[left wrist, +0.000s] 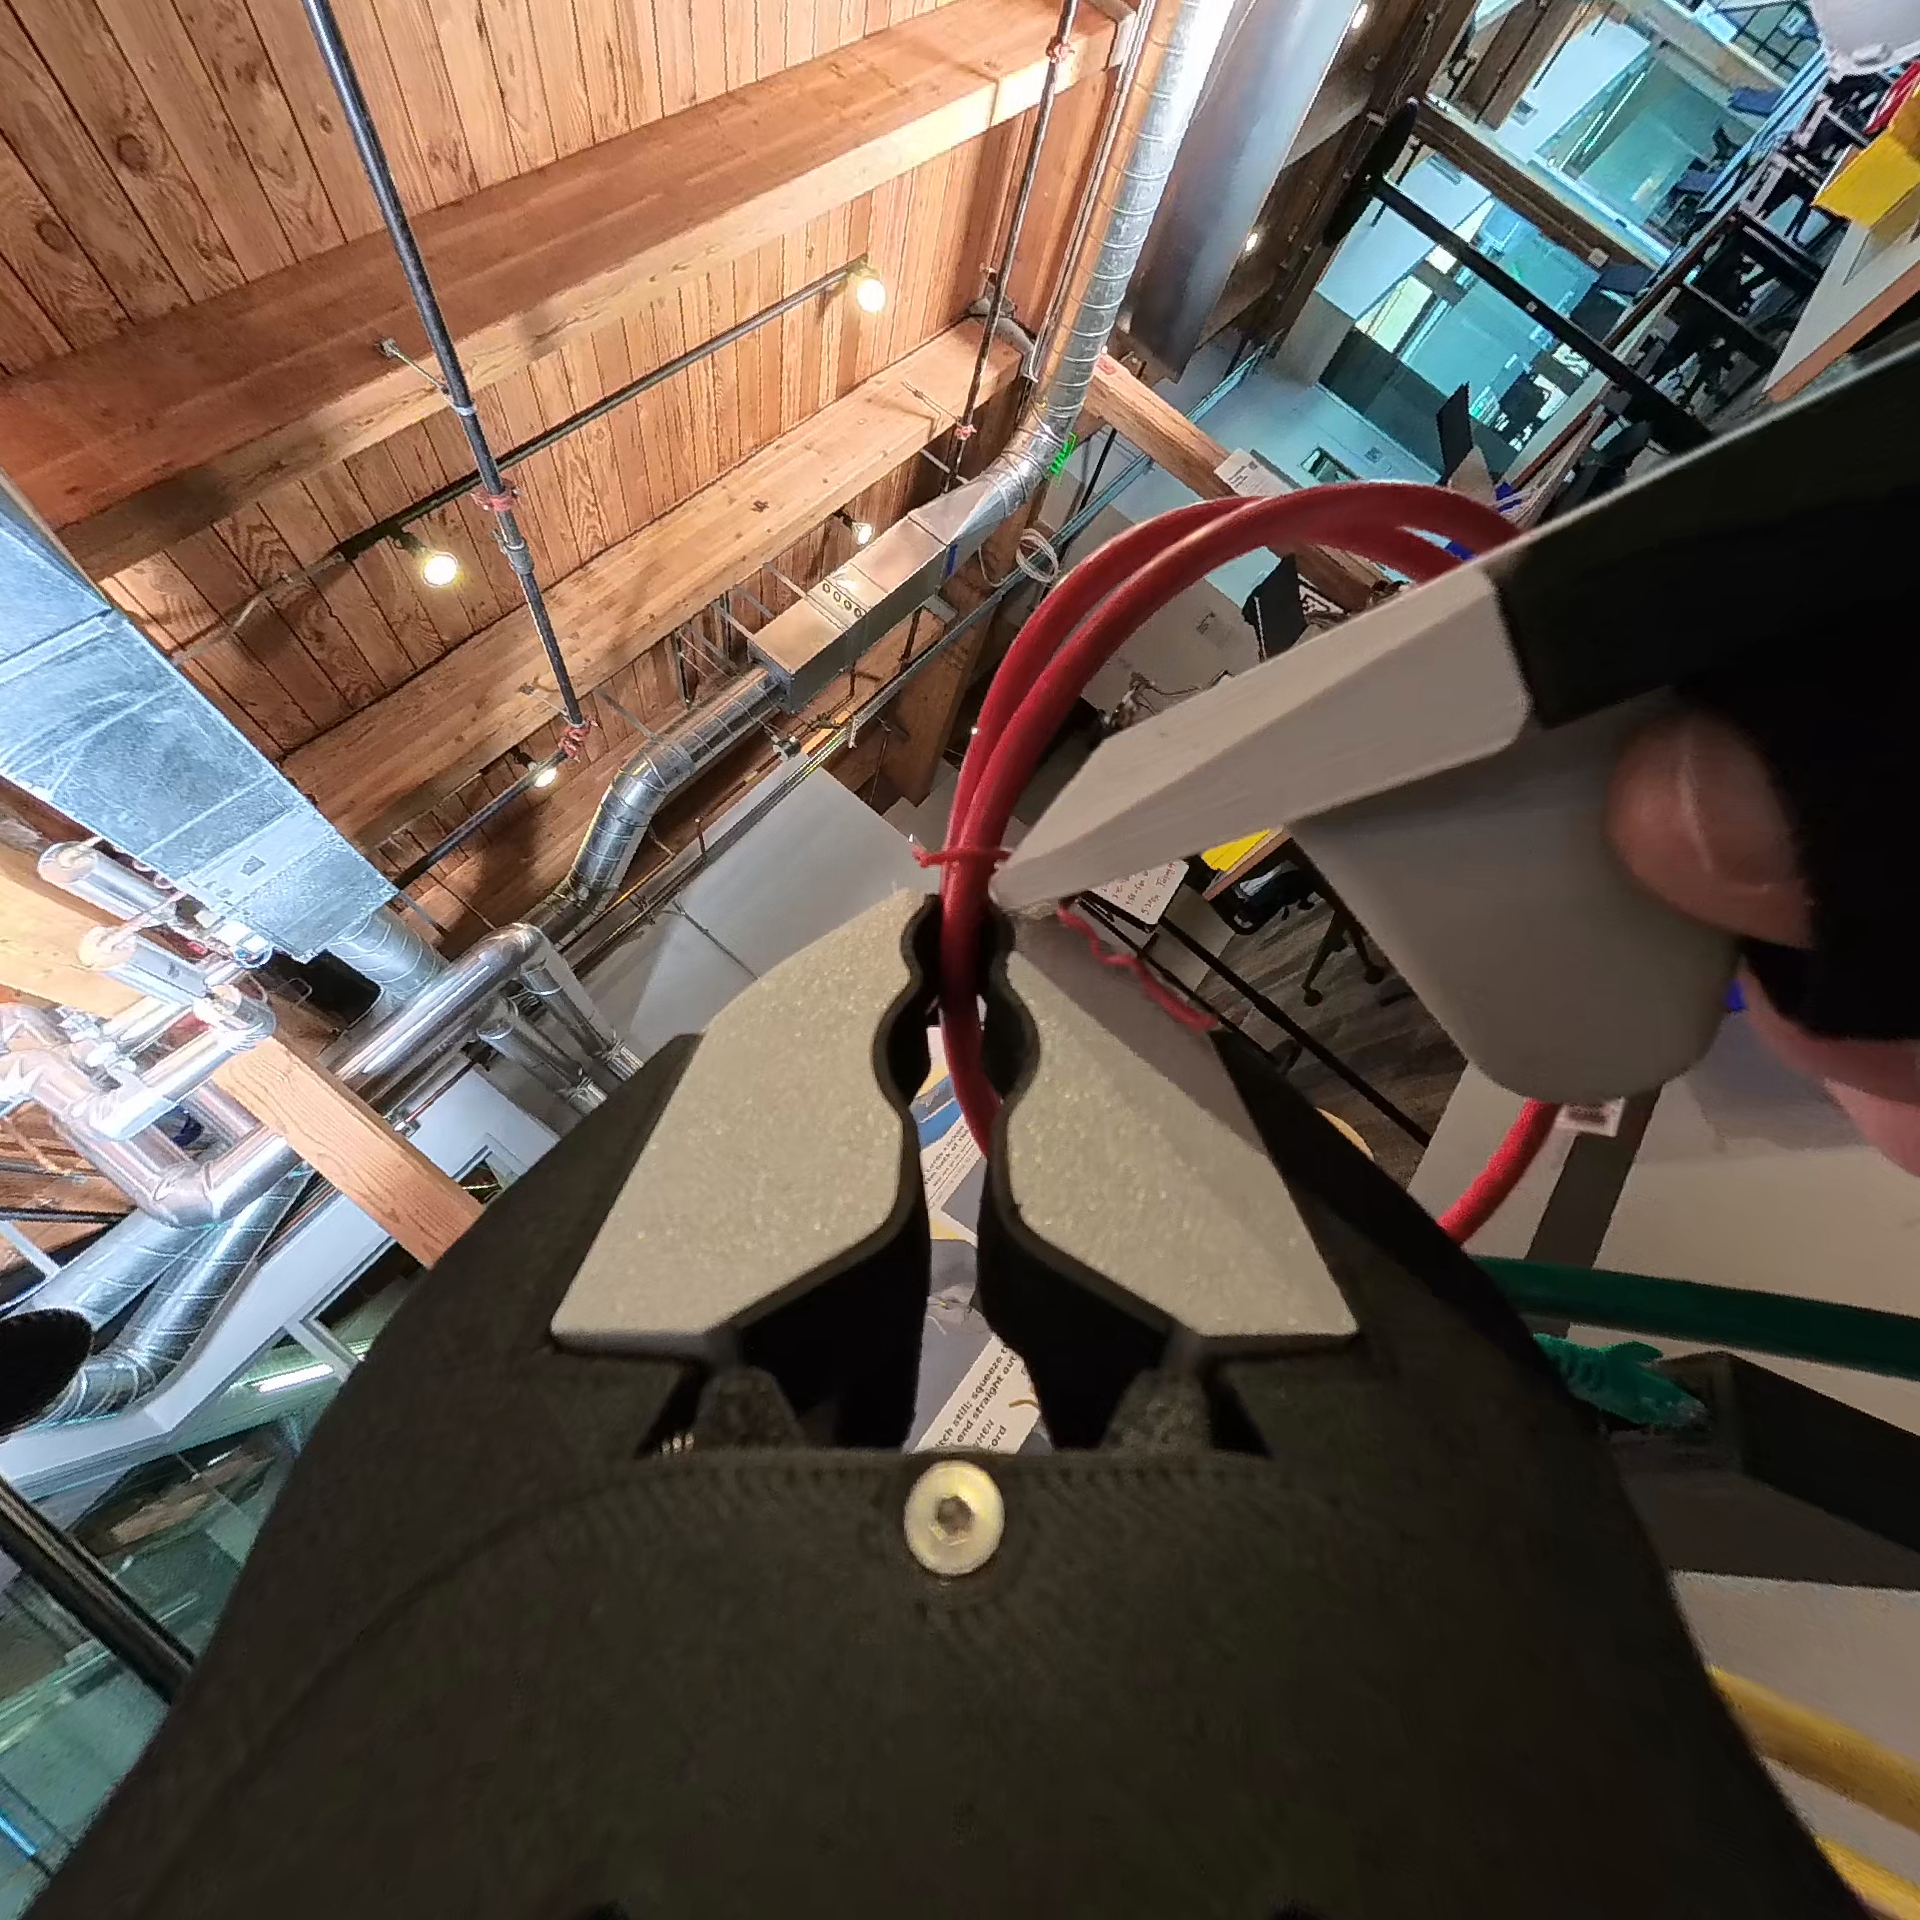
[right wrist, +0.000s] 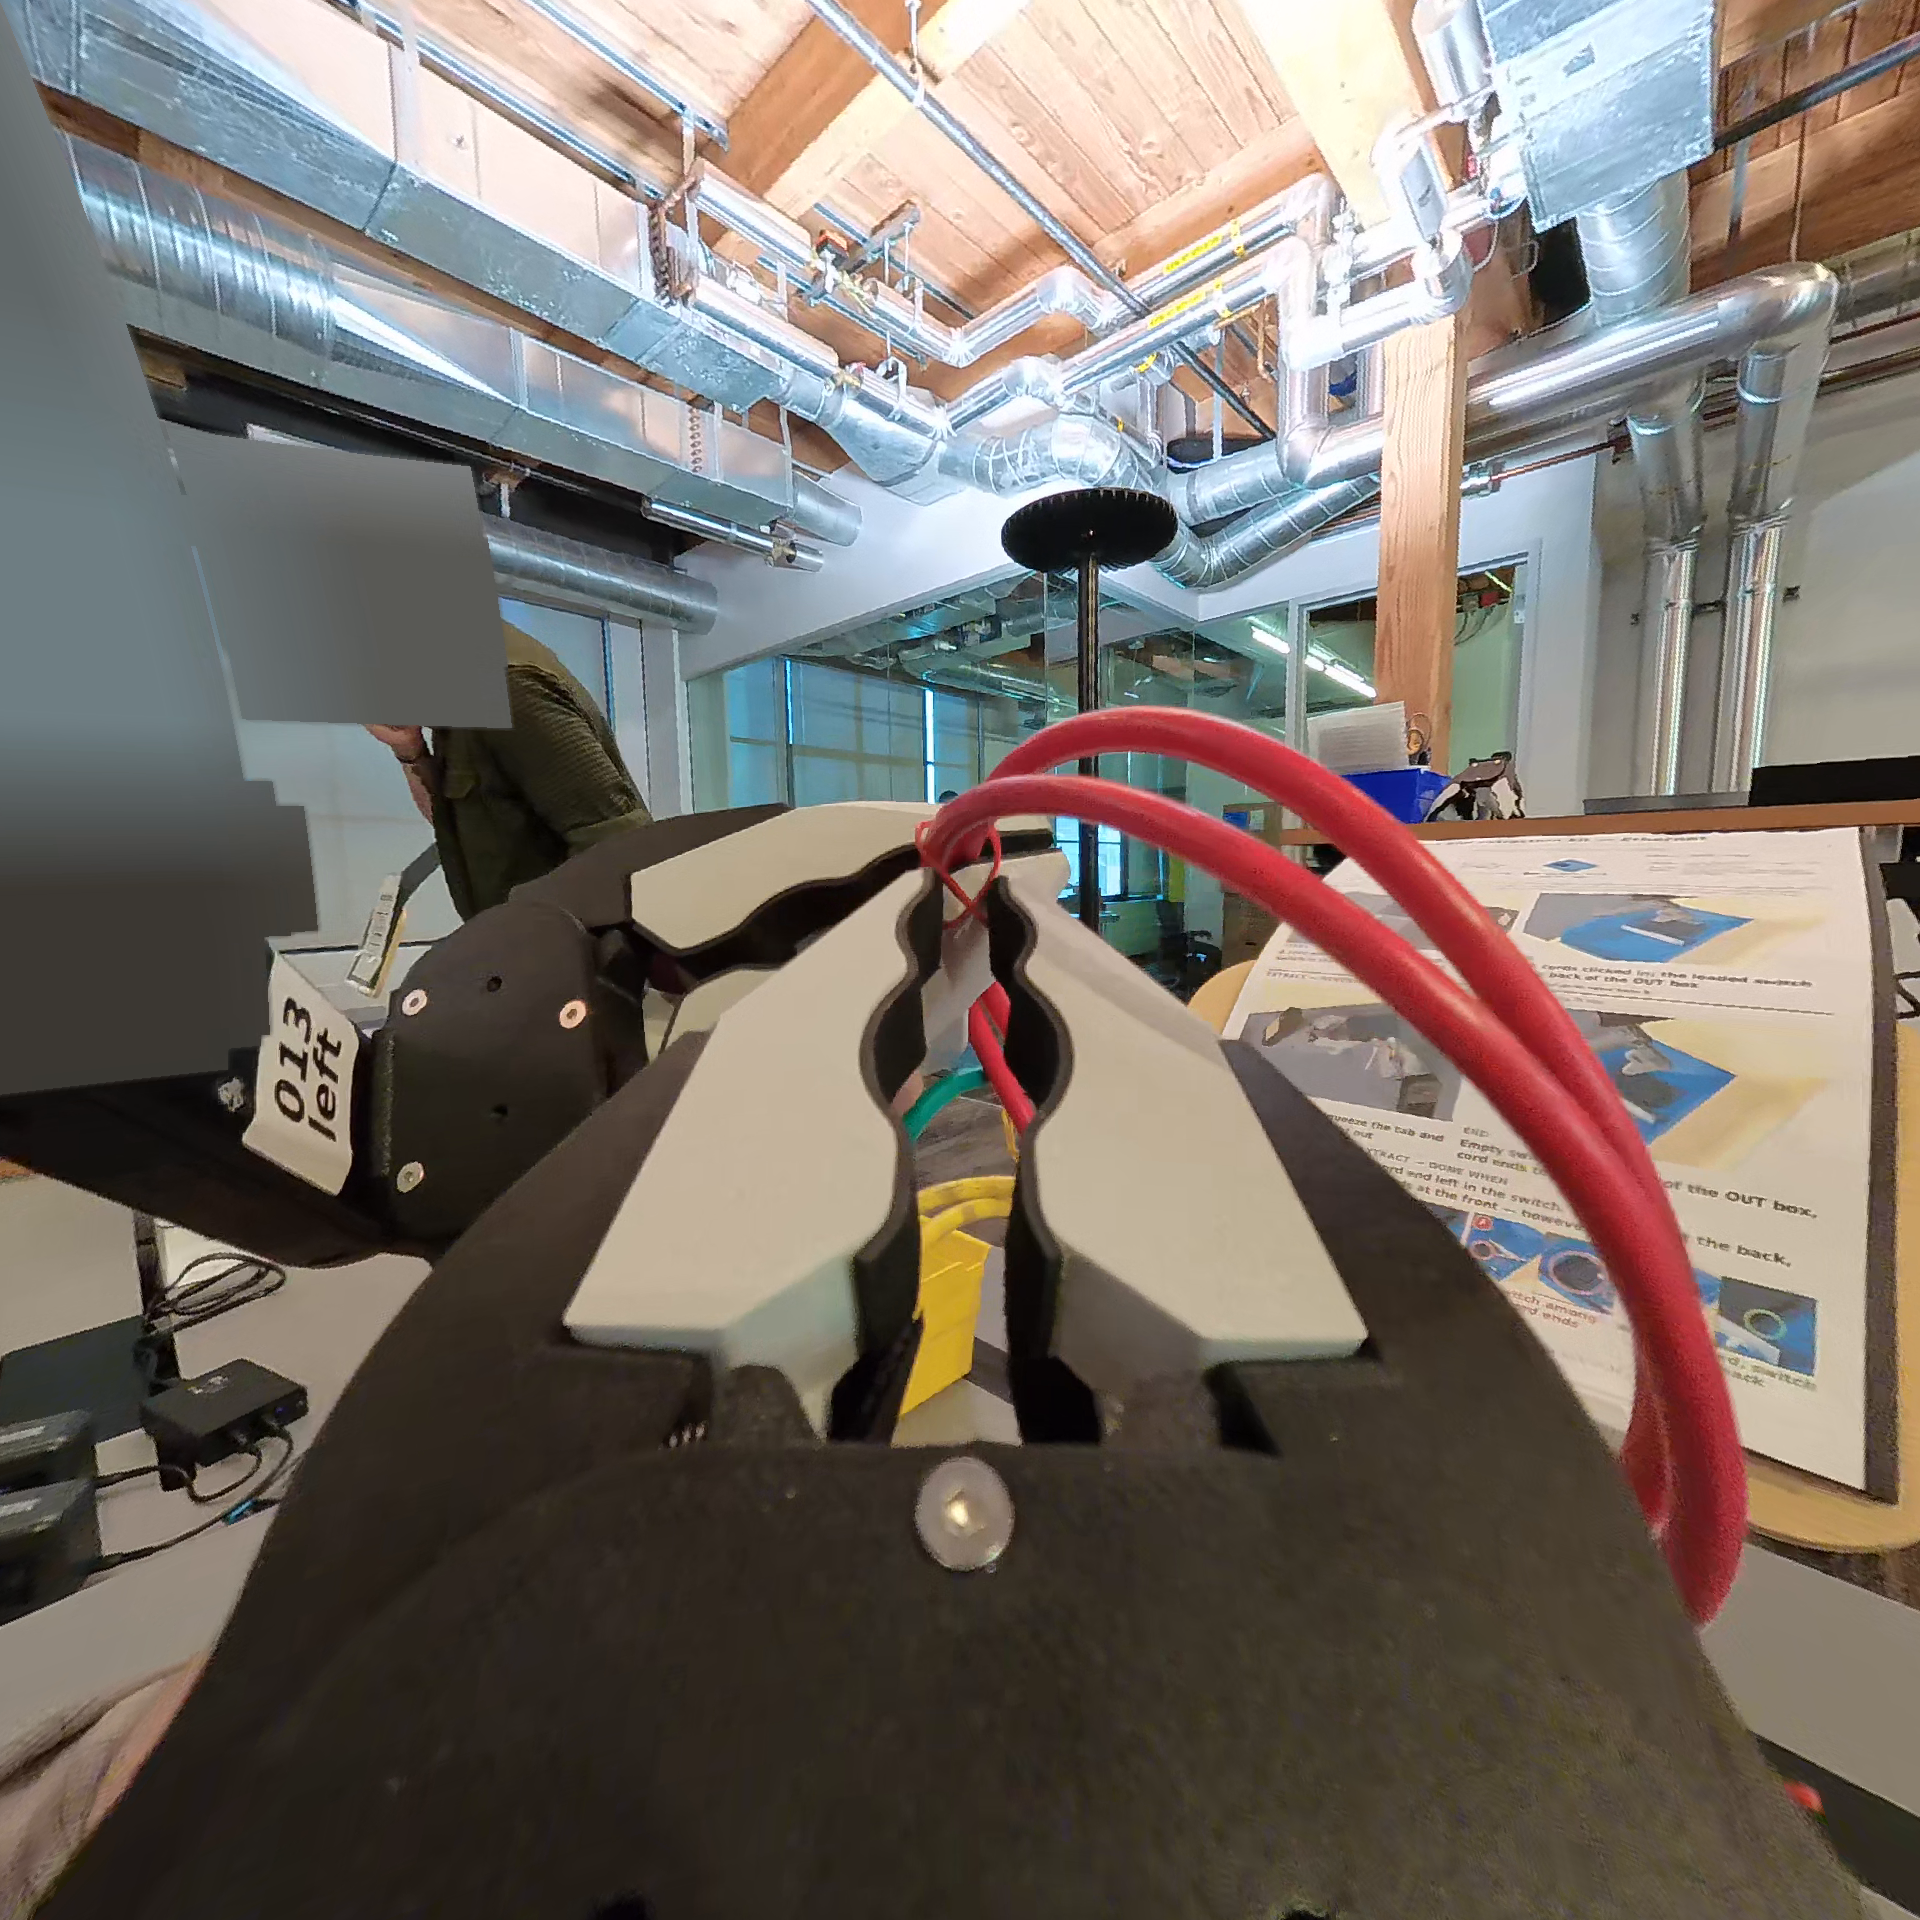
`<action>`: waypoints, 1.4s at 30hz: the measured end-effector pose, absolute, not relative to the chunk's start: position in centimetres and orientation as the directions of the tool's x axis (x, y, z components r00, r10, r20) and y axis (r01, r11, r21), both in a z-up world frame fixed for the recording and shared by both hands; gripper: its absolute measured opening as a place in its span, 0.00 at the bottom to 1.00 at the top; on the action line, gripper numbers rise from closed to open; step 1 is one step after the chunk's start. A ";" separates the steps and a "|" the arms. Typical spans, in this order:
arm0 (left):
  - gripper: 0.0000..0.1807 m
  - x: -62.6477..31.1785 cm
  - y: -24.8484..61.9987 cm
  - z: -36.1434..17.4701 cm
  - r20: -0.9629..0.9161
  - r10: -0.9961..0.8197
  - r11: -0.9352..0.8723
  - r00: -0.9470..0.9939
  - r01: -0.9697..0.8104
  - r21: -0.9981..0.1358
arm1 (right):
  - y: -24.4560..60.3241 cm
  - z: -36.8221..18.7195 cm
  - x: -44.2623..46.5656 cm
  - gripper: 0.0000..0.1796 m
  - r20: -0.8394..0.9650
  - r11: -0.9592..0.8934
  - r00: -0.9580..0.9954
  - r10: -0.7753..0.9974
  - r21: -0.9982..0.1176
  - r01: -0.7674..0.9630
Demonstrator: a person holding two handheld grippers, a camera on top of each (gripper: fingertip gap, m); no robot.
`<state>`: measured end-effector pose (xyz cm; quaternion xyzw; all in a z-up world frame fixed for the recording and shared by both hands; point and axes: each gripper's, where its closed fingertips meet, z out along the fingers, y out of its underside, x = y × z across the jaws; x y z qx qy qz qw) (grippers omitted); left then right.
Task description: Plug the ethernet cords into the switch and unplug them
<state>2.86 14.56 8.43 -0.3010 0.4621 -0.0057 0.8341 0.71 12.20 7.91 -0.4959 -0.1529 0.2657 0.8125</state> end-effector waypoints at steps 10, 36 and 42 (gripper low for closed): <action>0.03 2.8 14.7 8.4 -0.769 -0.289 0.813 0.569 -0.279 -0.512 | 12.3 7.7 0.8 0.00 0.044 0.375 0.834 0.550 -0.905 -0.200; 0.03 3.0 14.2 6.3 -0.753 -0.527 0.674 0.393 -0.346 -0.653 | 12.4 6.5 1.7 0.00 0.924 0.337 0.382 -0.033 -0.349 0.874; 0.02 3.3 14.6 5.4 -0.691 -0.619 0.592 0.373 -0.356 -0.723 | 12.7 5.8 2.0 0.00 0.992 0.264 0.097 -0.082 -0.072 0.962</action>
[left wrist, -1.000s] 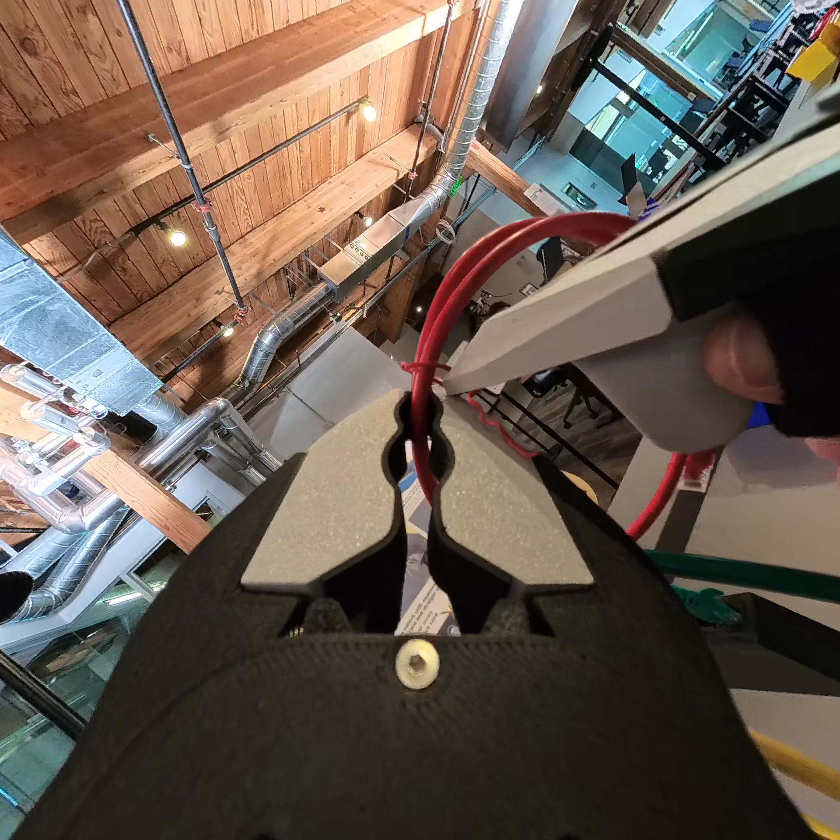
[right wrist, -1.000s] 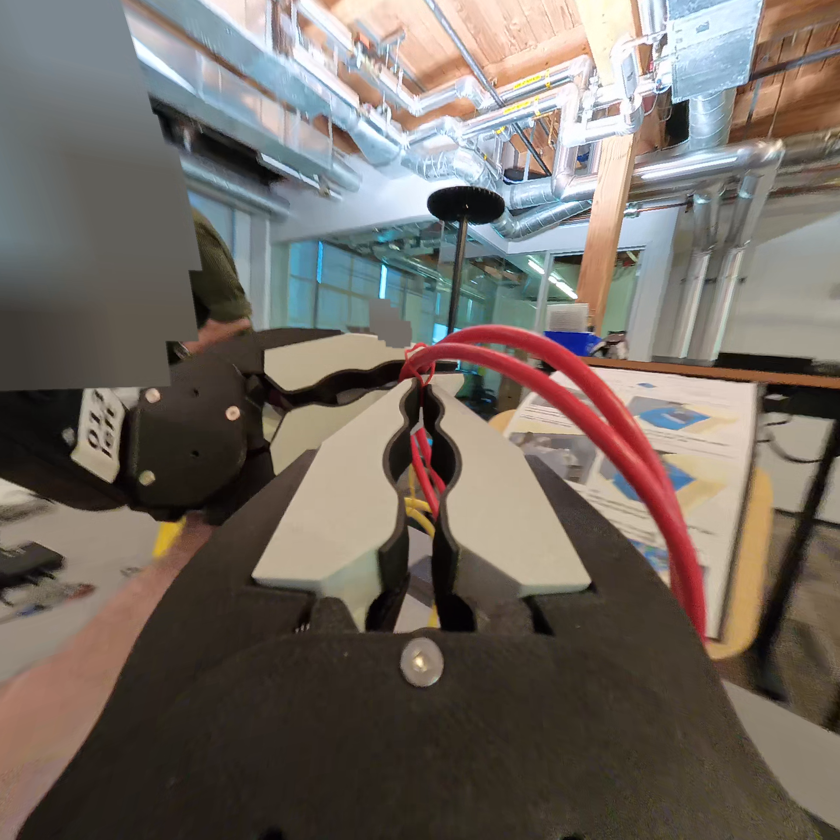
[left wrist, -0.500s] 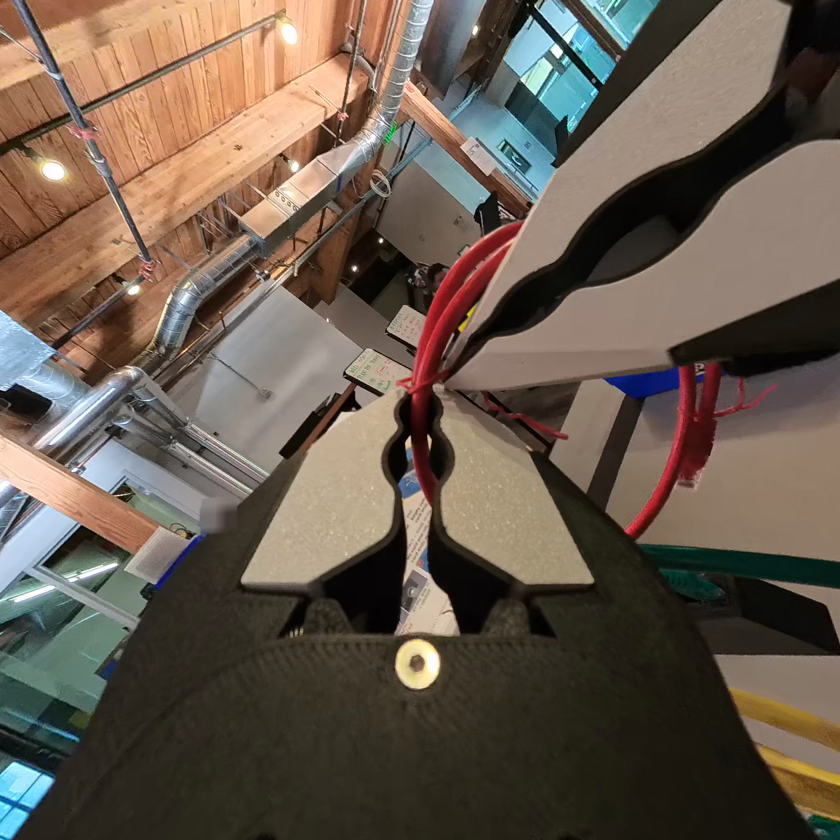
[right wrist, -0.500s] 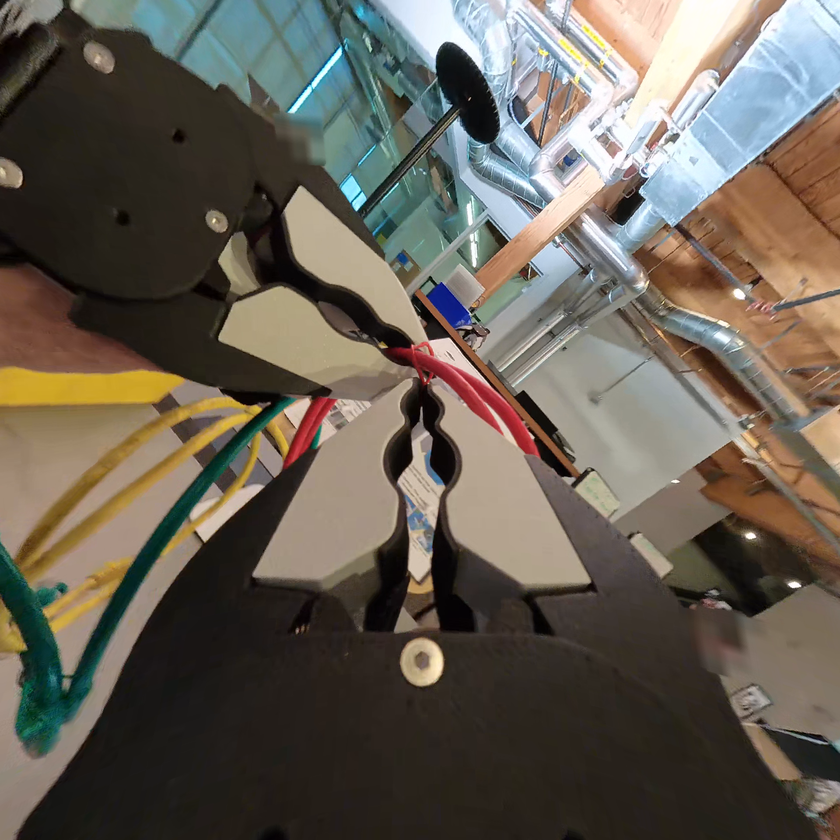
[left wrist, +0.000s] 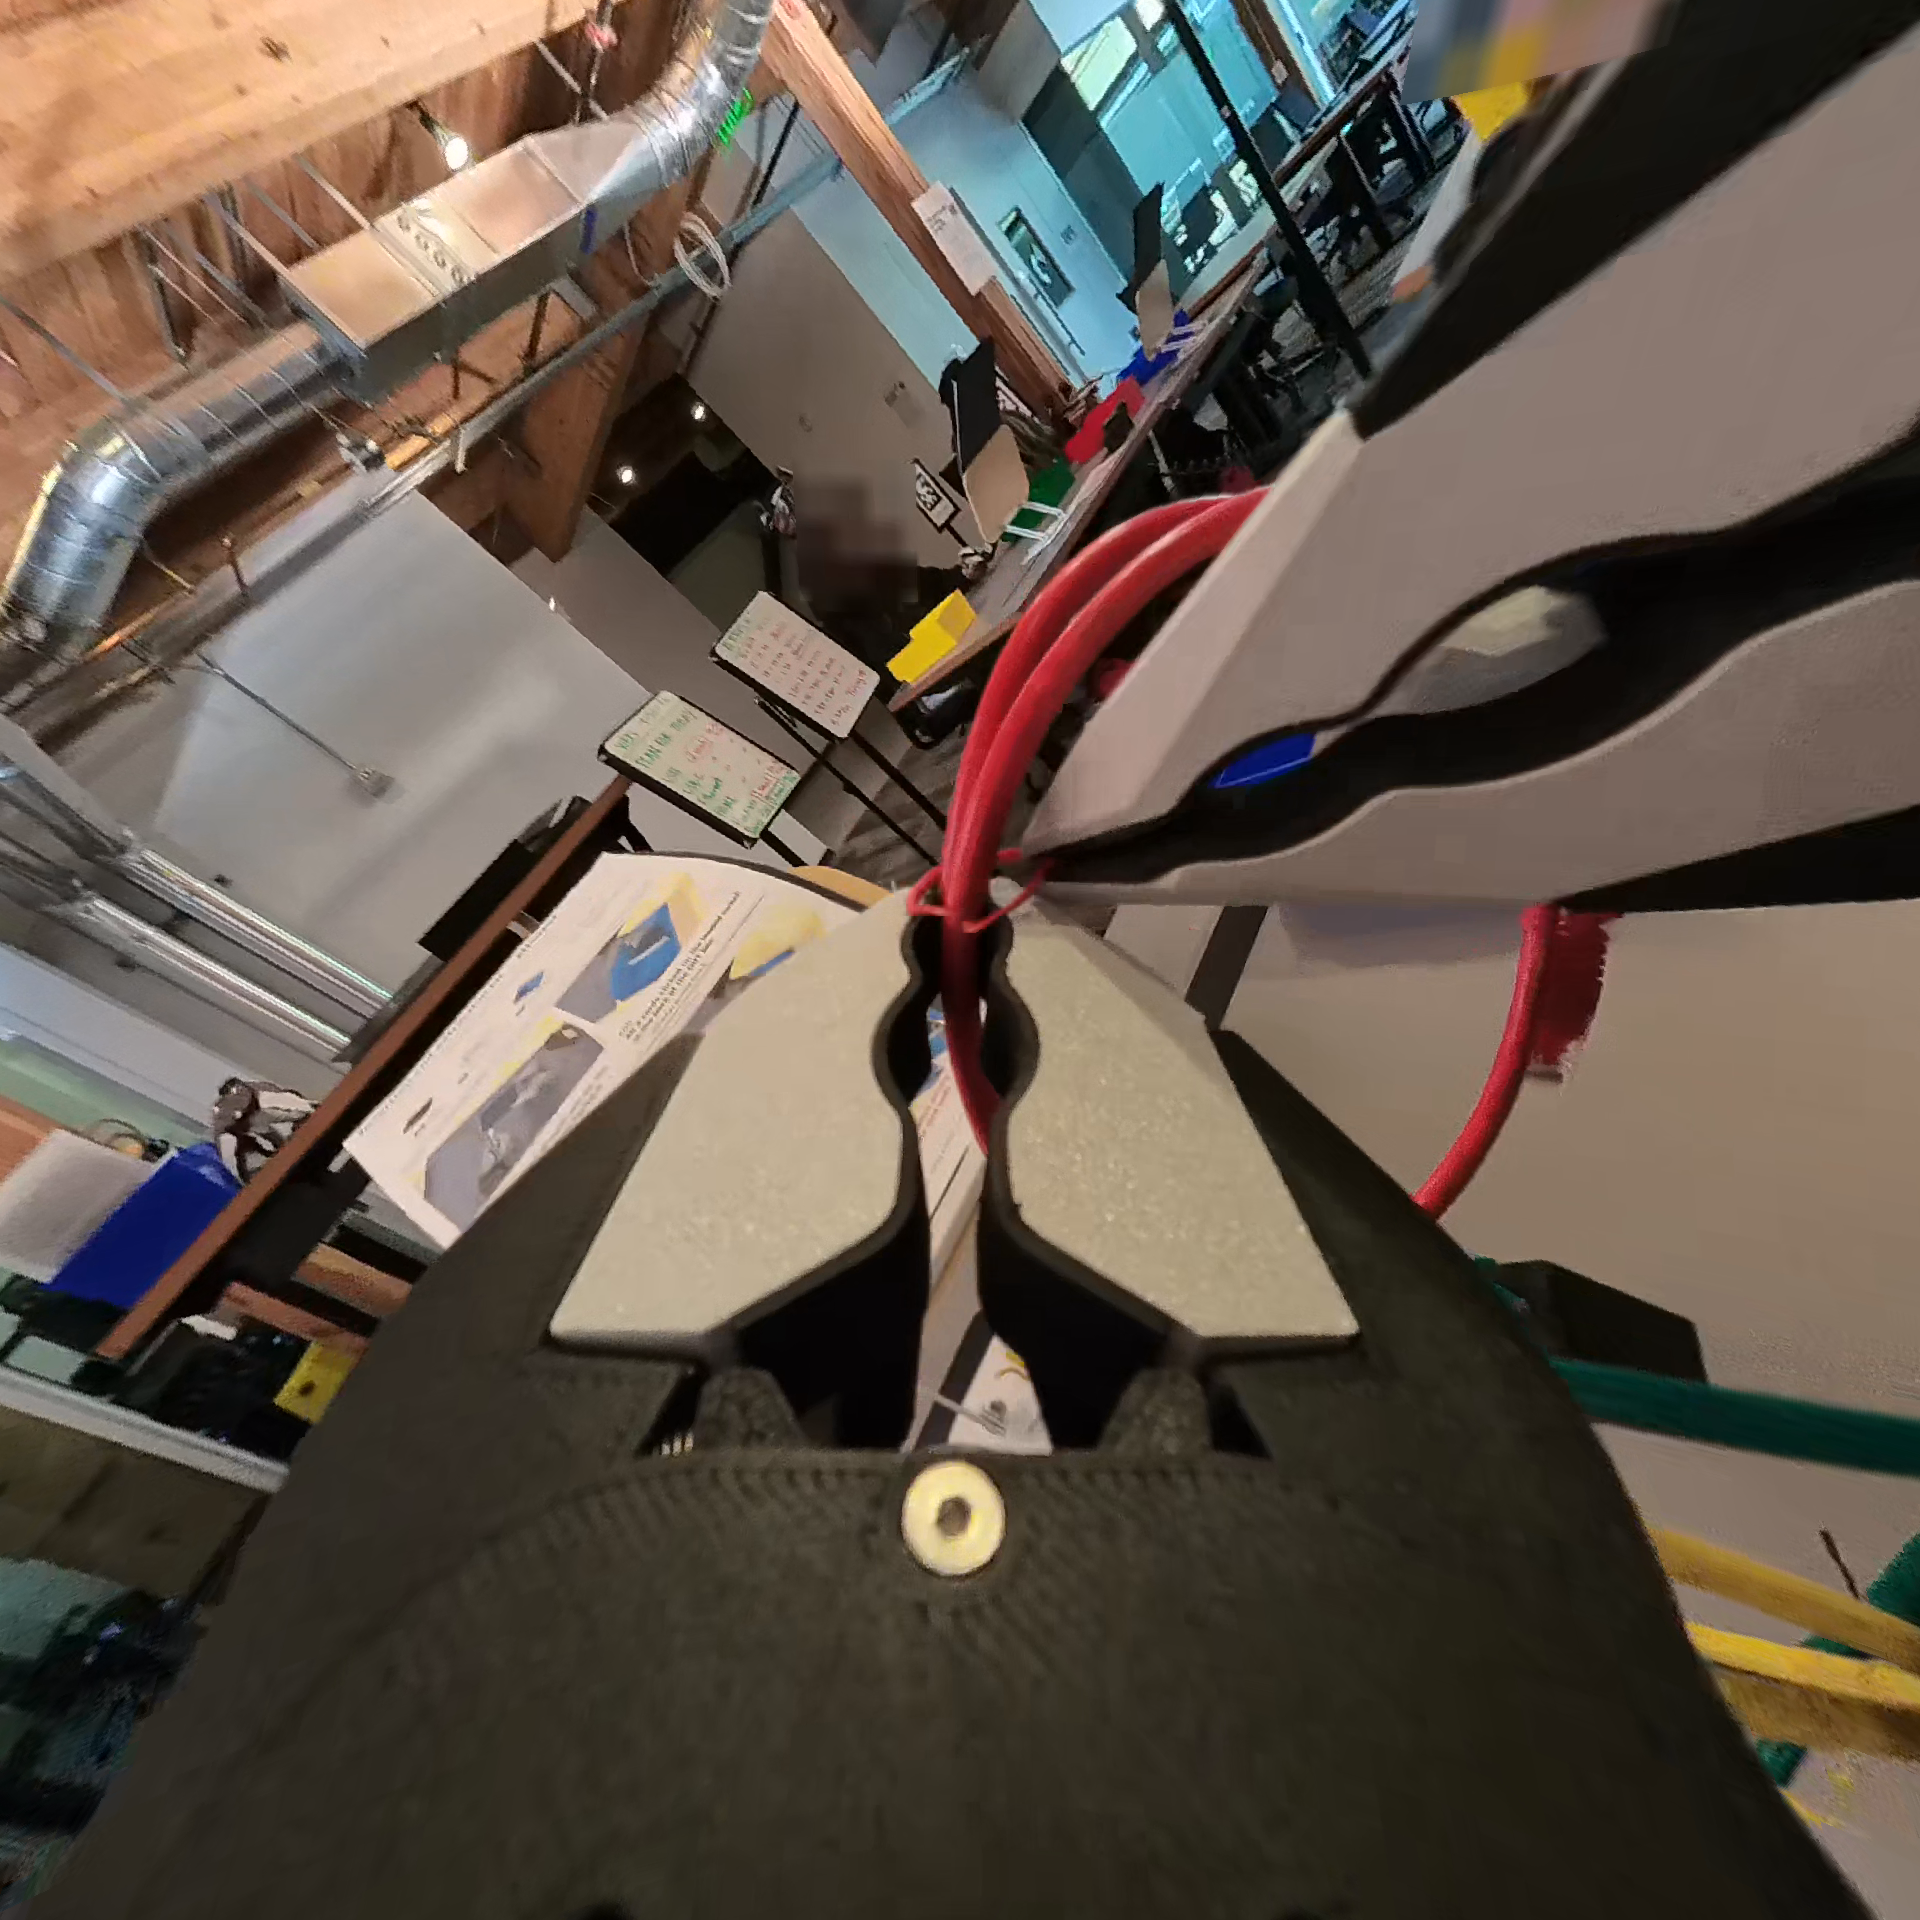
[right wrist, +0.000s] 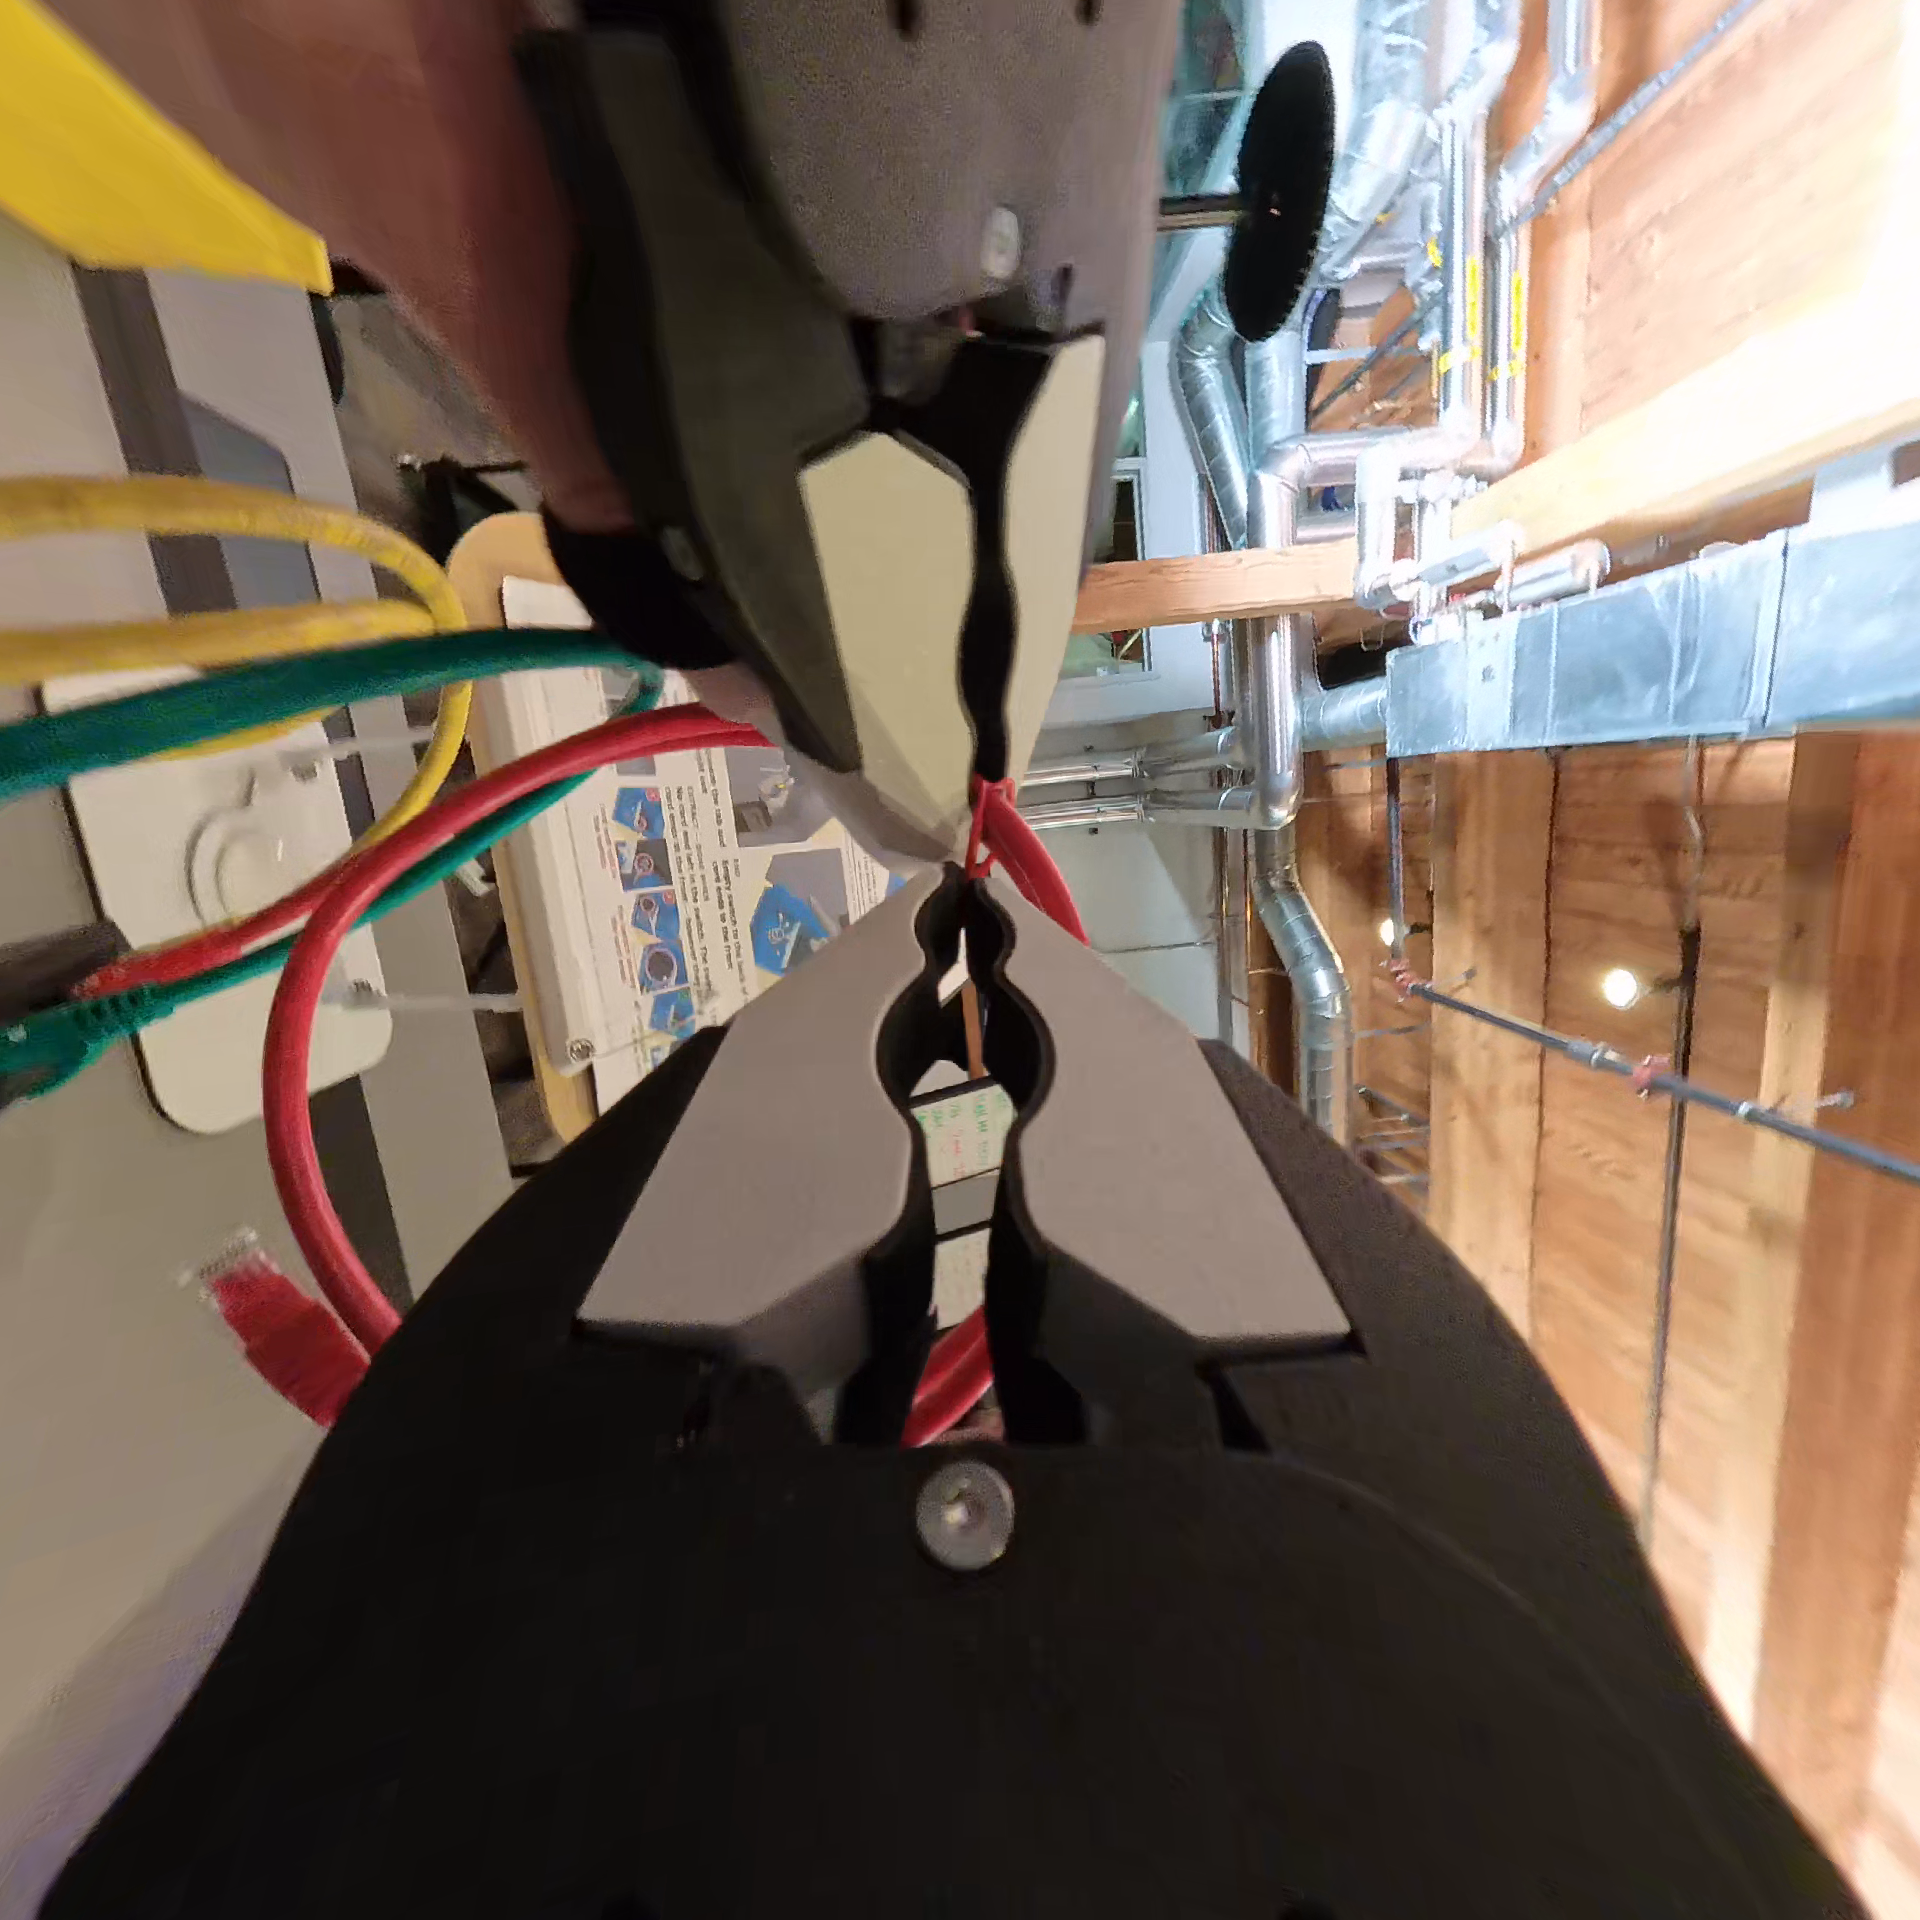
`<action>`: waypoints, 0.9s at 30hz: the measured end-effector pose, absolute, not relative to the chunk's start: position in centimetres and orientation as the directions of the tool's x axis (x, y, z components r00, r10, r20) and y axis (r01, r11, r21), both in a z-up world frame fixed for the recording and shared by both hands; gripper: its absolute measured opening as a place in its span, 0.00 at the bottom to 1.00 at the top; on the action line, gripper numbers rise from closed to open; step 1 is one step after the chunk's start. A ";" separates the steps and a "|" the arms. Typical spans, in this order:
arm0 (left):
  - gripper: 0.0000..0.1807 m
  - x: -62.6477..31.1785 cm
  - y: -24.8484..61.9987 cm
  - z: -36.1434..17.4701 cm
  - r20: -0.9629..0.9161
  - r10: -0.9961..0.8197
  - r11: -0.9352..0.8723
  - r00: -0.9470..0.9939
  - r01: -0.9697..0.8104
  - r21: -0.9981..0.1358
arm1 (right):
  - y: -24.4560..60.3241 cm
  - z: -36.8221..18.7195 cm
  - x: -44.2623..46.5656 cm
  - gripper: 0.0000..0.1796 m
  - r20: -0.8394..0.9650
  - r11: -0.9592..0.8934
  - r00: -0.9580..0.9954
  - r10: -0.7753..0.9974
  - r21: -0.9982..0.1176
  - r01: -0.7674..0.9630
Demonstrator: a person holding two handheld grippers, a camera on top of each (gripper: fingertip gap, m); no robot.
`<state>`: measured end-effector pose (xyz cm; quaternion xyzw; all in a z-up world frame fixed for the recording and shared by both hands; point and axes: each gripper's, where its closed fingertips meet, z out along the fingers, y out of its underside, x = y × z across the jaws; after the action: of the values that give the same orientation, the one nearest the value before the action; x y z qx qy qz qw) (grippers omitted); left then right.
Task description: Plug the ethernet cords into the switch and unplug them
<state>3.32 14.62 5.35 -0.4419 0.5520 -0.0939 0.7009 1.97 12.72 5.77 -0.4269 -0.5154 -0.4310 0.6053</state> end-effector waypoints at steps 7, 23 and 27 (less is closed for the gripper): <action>0.02 3.5 14.8 5.3 -0.659 -0.651 0.574 0.376 -0.324 -0.752 | 12.5 6.1 2.1 0.00 0.955 0.328 0.284 0.087 -0.297 0.897; 0.02 3.4 14.6 5.6 -0.654 -0.657 0.585 0.375 -0.294 -0.756 | 12.6 5.9 1.9 0.02 0.829 0.307 0.497 0.255 -0.557 0.772; 0.03 3.5 14.6 5.5 -0.651 -0.664 0.583 0.367 -0.292 -0.758 | 12.6 5.7 2.1 0.03 0.763 0.290 0.563 0.316 -0.643 0.709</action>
<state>3.55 14.60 5.46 -0.4371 0.5468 -0.1327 0.7016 2.08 12.63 5.72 -0.5776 -0.4435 -0.1468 0.6694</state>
